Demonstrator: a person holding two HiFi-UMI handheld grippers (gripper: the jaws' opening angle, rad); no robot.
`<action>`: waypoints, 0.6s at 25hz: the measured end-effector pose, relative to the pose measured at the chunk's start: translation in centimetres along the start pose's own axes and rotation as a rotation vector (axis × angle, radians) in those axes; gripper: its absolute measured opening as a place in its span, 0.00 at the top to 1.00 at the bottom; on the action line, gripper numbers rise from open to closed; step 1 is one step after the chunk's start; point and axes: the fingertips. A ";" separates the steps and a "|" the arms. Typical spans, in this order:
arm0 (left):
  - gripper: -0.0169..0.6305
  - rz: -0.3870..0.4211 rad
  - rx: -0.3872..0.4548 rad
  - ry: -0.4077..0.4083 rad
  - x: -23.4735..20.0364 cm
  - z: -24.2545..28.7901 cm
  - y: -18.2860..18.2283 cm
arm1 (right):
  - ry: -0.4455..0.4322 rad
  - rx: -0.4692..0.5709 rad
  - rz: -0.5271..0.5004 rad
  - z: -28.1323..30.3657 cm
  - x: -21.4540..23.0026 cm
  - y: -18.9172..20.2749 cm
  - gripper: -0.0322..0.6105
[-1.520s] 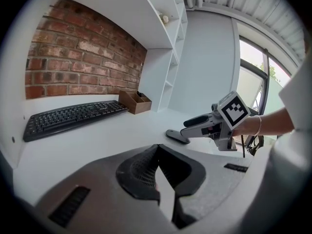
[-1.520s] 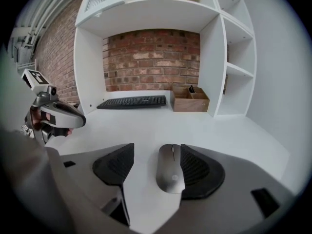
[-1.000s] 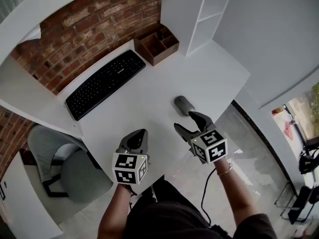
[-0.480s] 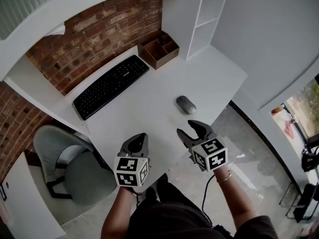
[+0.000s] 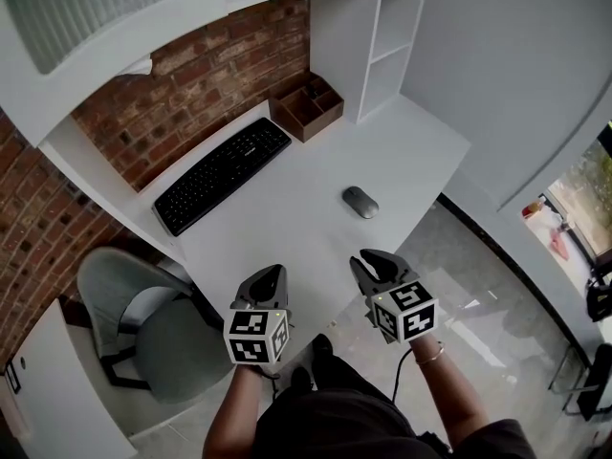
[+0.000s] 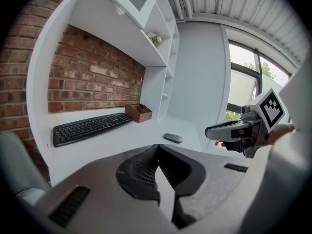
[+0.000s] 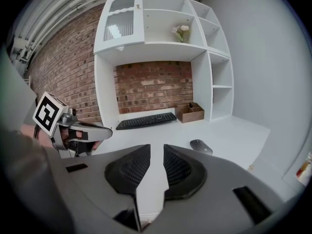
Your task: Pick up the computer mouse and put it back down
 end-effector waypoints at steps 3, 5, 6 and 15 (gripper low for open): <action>0.96 0.002 0.004 -0.003 -0.2 -0.8 0.0 | 0.044 0.003 0.014 -0.9 -0.2 0.0 0.89; 0.96 0.002 0.005 -0.004 -0.3 -1.2 0.2 | 0.062 0.009 0.024 -1.5 -0.4 0.1 0.92; 0.96 0.003 0.006 -0.004 -0.3 -1.4 0.2 | 0.069 0.015 0.031 -1.8 -0.6 0.2 0.93; 0.96 0.005 0.013 -0.004 -1.0 -2.5 0.2 | 0.145 0.048 0.092 -3.7 -0.9 0.7 0.94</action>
Point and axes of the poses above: the fingertips, and each gripper's own axes: z forward along the fingers, x to its right, y out of its underside, and after that the axes turned 15 degrees about -z, right-handed
